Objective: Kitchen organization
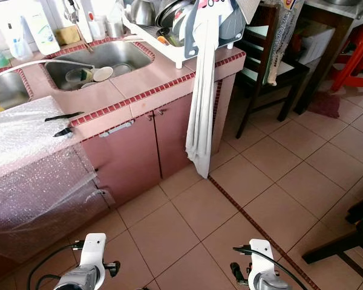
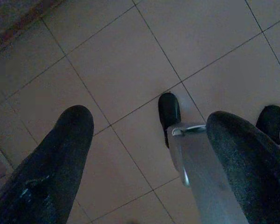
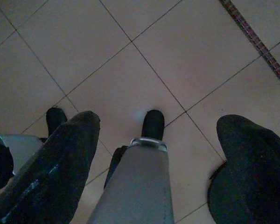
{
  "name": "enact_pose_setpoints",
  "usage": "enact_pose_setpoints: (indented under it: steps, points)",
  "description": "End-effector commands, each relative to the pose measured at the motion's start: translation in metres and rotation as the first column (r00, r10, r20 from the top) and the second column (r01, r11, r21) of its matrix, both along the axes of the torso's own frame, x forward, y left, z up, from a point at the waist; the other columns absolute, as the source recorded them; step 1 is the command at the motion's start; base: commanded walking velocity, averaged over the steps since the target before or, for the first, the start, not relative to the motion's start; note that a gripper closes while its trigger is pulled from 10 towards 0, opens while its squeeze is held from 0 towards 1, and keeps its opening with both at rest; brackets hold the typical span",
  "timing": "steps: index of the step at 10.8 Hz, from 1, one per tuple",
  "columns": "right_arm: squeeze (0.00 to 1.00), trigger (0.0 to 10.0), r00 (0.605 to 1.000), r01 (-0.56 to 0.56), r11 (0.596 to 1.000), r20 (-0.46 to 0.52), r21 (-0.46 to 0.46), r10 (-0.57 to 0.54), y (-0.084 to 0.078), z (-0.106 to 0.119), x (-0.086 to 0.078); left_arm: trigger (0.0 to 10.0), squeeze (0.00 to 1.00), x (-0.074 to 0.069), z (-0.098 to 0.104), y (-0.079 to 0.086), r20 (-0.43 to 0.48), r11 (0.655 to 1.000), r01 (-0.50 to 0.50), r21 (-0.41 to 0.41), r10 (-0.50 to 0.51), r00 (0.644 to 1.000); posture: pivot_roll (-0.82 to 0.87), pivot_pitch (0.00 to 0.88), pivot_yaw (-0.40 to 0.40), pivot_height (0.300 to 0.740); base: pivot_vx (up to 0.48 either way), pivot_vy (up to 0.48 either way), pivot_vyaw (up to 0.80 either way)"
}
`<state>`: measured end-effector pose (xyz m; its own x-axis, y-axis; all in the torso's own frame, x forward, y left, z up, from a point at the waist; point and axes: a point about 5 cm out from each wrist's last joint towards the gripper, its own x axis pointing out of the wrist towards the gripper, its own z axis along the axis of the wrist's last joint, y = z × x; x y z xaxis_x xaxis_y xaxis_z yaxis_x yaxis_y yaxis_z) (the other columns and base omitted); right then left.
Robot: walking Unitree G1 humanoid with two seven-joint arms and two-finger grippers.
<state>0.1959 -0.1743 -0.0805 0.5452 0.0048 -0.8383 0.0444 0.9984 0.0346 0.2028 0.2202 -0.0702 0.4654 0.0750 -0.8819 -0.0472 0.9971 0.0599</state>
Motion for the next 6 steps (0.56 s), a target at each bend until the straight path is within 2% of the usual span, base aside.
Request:
enact_pose_setpoints:
  steps: [1, 6]
  points:
    - [0.00, 10.0, 1.000, 0.011, 1.000, -0.019, -0.007, -0.011, -0.0019, -0.0022, -0.0044, 10.0, 0.00, -0.0056, -0.0022, 0.0034, -0.022, 1.000, 0.005, 0.011, -0.005, 1.000, -0.05, 0.072, 0.028, 0.740, 0.000, 0.000, 0.00]
    - [0.00, 10.0, 1.000, 0.011, 1.000, -0.019, -0.007, -0.011, -0.0019, -0.0022, -0.0044, 10.0, 0.00, -0.0056, -0.0022, 0.0034, -0.022, 1.000, 0.005, 0.011, -0.005, 1.000, -0.05, 0.072, 0.028, 0.740, 0.000, 0.000, 0.00]
